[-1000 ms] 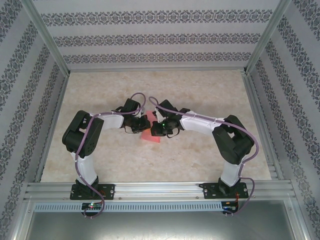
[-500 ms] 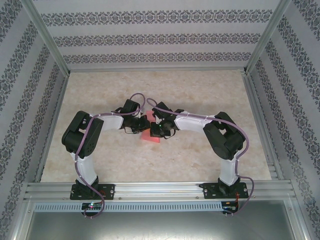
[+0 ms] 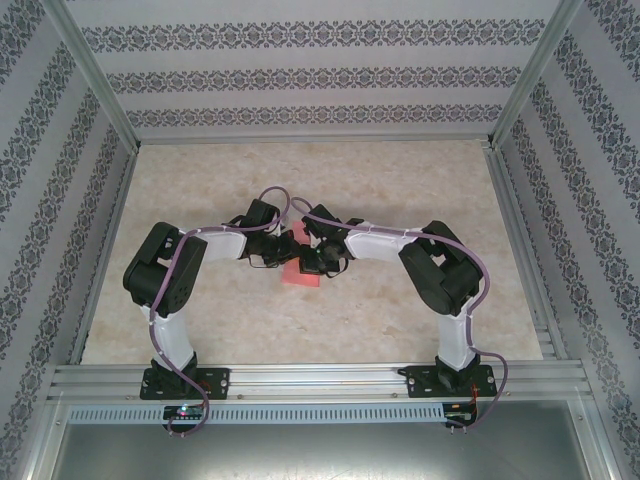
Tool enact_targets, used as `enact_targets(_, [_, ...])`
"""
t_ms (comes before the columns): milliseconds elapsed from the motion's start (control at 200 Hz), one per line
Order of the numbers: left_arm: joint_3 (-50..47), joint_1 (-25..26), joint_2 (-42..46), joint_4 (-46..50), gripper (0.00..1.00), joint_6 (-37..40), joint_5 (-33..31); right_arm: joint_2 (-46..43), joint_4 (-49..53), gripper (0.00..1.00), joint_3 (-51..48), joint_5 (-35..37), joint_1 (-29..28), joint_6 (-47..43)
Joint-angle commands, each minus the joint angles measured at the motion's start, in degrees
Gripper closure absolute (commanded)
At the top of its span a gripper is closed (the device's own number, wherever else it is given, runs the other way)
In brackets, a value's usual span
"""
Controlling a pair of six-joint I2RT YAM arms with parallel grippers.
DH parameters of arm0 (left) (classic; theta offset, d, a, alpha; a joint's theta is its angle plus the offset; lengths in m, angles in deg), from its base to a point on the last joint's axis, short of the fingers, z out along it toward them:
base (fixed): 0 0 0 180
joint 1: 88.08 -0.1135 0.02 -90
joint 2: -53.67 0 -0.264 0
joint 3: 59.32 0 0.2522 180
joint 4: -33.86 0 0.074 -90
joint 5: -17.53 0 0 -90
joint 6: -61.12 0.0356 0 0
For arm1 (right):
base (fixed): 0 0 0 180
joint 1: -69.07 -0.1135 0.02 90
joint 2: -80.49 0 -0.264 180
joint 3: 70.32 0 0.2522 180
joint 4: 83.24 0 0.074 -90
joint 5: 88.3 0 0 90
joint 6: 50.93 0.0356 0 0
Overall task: Fold a paper plane with a square sheet of paper (pick it up from the middle)
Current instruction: Fold the triangle a second time at the center of the table.
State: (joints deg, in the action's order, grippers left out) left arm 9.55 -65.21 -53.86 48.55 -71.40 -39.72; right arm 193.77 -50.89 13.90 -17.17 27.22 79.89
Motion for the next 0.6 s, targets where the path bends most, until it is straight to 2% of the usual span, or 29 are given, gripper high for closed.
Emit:
enact_targets(0, [-3.5, 0.6, -3.0, 8.8, 1.0, -0.9, -4.8, 1.2, 2.4, 1.0, 0.4, 1.6, 0.1, 0.1])
enact_targets(310, [-3.6, 0.6, -3.1, 9.7, 1.0, -1.2, -6.2, -1.1, 4.2, 1.0, -2.6, 0.9, 0.2, -1.6])
enact_targets(595, [-3.7, 0.6, -3.4, 9.7, 1.0, -1.2, -6.6, -7.5, -1.3, 1.0, -12.9, -3.1, 0.8, -0.7])
